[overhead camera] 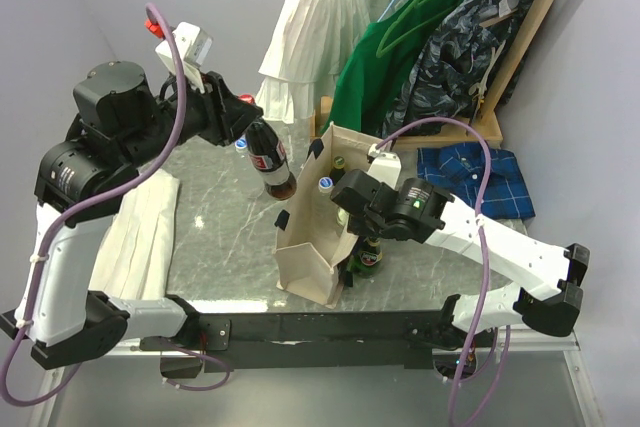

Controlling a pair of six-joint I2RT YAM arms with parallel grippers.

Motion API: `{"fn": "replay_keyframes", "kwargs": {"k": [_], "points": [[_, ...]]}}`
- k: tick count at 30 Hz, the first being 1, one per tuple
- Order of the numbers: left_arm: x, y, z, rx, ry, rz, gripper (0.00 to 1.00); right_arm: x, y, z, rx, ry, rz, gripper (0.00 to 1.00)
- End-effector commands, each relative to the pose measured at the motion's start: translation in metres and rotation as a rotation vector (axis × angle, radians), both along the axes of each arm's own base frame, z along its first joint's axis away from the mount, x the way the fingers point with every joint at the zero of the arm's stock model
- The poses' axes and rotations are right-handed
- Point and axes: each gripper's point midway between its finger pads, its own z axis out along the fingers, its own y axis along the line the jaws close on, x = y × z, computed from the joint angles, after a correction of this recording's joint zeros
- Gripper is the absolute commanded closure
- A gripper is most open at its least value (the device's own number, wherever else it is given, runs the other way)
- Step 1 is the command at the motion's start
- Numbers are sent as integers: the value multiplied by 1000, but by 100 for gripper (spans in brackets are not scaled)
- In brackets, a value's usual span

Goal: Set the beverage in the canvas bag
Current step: Place the drink in the canvas bag.

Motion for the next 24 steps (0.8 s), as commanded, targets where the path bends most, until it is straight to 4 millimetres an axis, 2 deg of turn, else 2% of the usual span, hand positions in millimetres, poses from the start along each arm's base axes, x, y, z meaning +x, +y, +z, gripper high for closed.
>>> {"fn": "replay_keyframes", "kwargs": {"k": [1,6,16,24], "points": [[-27,-8,96,-230,-251,-105,99,-2,-2,0,12,-11,-7,100],[-29,-20,96,-250,-241,-154,99,-2,-3,1,17,-15,-11,100],[-35,-50,85,-264,-195,-237,99,-2,-6,3,20,-24,-16,100],[-30,-69,62,-237,-144,-230,99,-1,-8,11,25,-36,-26,100]]}}
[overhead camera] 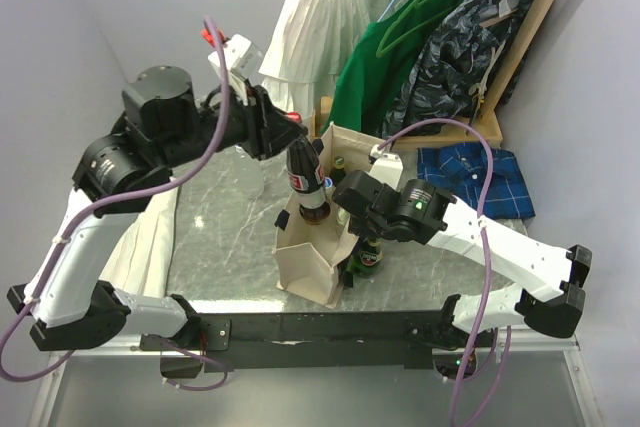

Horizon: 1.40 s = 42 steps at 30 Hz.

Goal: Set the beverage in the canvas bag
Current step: Place the drink in the canvas bag.

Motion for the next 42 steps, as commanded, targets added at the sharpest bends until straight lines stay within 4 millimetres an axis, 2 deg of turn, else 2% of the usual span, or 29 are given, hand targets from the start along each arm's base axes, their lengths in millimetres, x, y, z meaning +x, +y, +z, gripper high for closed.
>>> {"fn": "replay_keyframes", "kwargs": {"k": [1,5,9,12,15,28,42], "points": [[-2,-4,60,-197,-142,18,99,0,-9,13,14,-34,-27,100],[4,-5,50,-200,-122,64,99,0,-12,19,15,-45,-34,100],[14,-13,26,-170,-76,101,99,0,-16,21,0,-50,-43,100],[15,-22,7,-133,-50,98,99,0,-18,21,-7,-49,-45,100],[20,-21,-5,-110,-42,153,99,0,-19,21,-8,-50,-49,100],[24,-19,-15,-91,-48,232,99,2,-22,31,-6,-69,-55,100],[28,-25,-40,-25,-60,303,99,0,-26,31,-13,-65,-61,100]]}}
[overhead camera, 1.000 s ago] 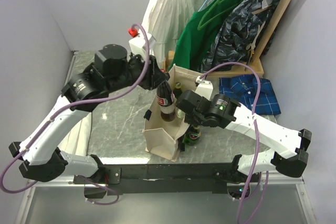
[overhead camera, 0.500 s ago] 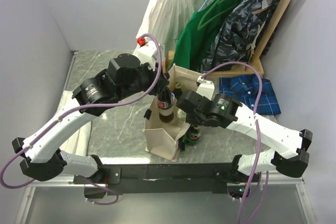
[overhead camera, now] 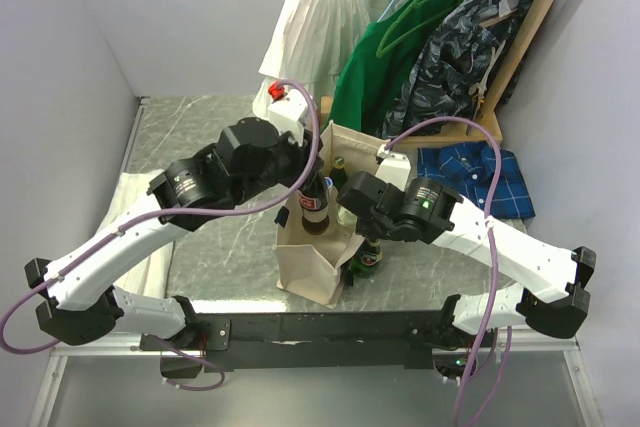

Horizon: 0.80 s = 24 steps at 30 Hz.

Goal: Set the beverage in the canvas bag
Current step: Place the drink in the canvas bag.

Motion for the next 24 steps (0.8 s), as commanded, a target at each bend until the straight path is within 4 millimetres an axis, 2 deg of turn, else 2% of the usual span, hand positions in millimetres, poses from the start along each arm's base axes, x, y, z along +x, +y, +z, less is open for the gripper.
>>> {"fn": "replay_keyframes", "kwargs": {"k": [1,16,24], "points": [[3,4,77,-232,-168,53,99,7,-8,23,24,-75,-33,100],[8,2,49,-208,-163,93,99,6,-9,20,33,-72,-44,100],[8,1,44,-243,-158,104,99,6,-8,23,55,-79,-46,100]]}}
